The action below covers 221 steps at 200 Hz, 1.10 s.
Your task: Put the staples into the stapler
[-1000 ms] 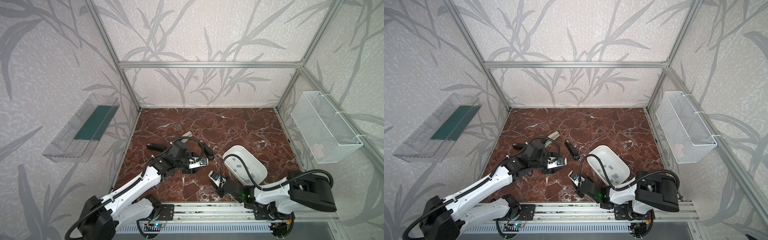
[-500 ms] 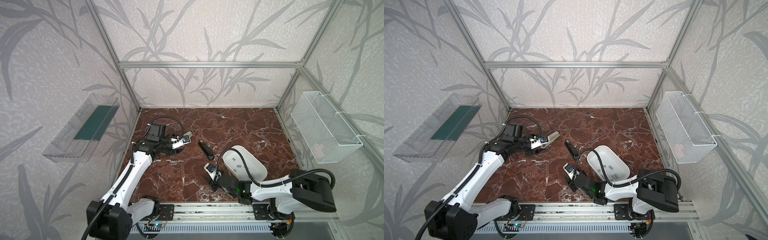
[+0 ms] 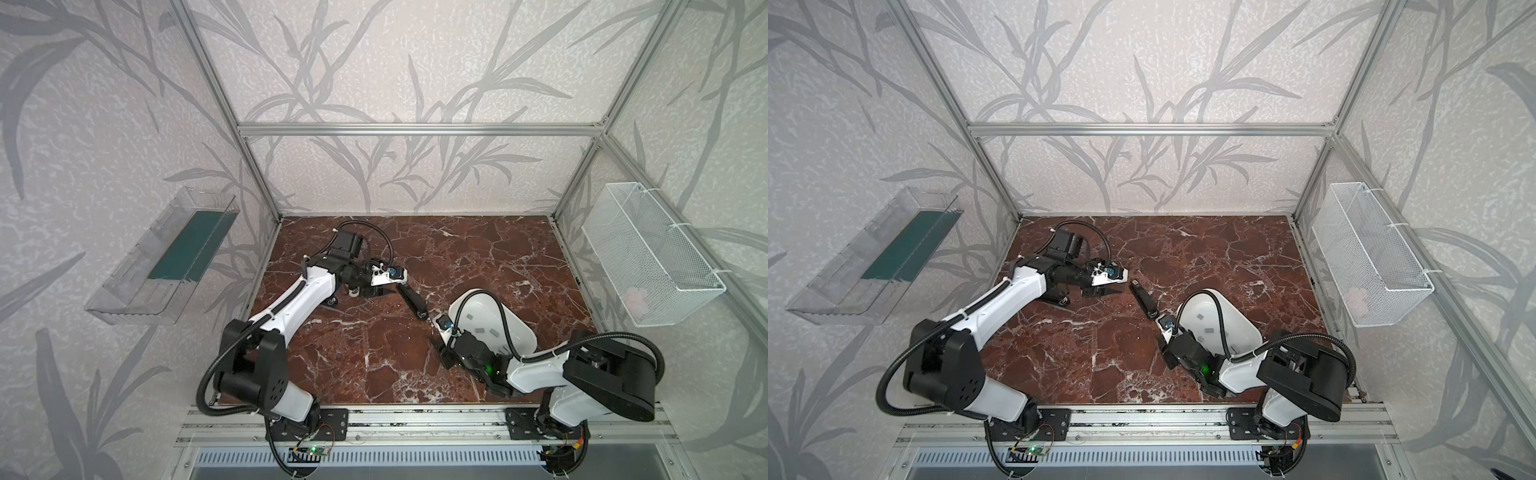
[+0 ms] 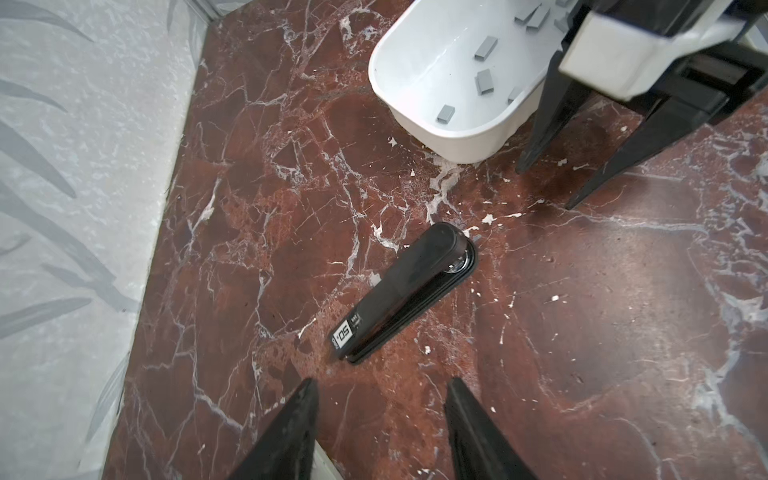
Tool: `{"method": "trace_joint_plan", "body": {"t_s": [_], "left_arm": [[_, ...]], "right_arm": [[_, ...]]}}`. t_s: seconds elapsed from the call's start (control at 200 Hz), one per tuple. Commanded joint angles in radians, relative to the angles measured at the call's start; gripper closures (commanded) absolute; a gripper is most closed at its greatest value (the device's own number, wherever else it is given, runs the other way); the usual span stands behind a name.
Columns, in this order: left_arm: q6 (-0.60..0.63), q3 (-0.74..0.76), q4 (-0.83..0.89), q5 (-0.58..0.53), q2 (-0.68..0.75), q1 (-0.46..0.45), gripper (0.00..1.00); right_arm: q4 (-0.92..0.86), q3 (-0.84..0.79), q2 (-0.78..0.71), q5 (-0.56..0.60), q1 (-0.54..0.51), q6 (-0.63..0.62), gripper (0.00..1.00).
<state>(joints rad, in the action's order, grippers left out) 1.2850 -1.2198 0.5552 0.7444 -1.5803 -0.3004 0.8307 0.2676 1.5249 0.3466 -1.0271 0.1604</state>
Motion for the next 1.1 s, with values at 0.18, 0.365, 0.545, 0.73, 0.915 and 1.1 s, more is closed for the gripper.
{"method": "trace_joint_plan", "body": {"t_s": [0.18, 0.365, 0.545, 0.73, 0.915, 1.1], "left_arm": [[0.069, -0.207, 0.083, 0.088, -0.184, -0.040, 0.57], [0.063, -0.121, -0.051, 0.031, -0.193, -0.069, 0.52], [0.121, -0.133, -0.046, -0.013, -0.252, -0.085, 0.58], [0.111, -0.116, -0.091, 0.045, -0.256, -0.086, 0.56], [0.106, -0.082, -0.090, 0.023, -0.250, -0.094, 0.57], [0.100, -0.051, -0.105, 0.026, -0.255, -0.097, 0.60]], "right_arm": [[0.286, 0.000, 0.160, -0.053, 0.071, -0.111, 0.58], [0.424, -0.019, 0.257, -0.095, 0.073, -0.166, 0.58], [0.574, 0.020, 0.394, -0.087, 0.088, -0.189, 0.59], [0.574, 0.092, 0.467, -0.108, 0.119, -0.179, 0.61], [0.574, 0.133, 0.509, -0.156, 0.156, -0.147, 0.59], [0.574, 0.155, 0.517, -0.183, 0.163, -0.124, 0.52]]}}
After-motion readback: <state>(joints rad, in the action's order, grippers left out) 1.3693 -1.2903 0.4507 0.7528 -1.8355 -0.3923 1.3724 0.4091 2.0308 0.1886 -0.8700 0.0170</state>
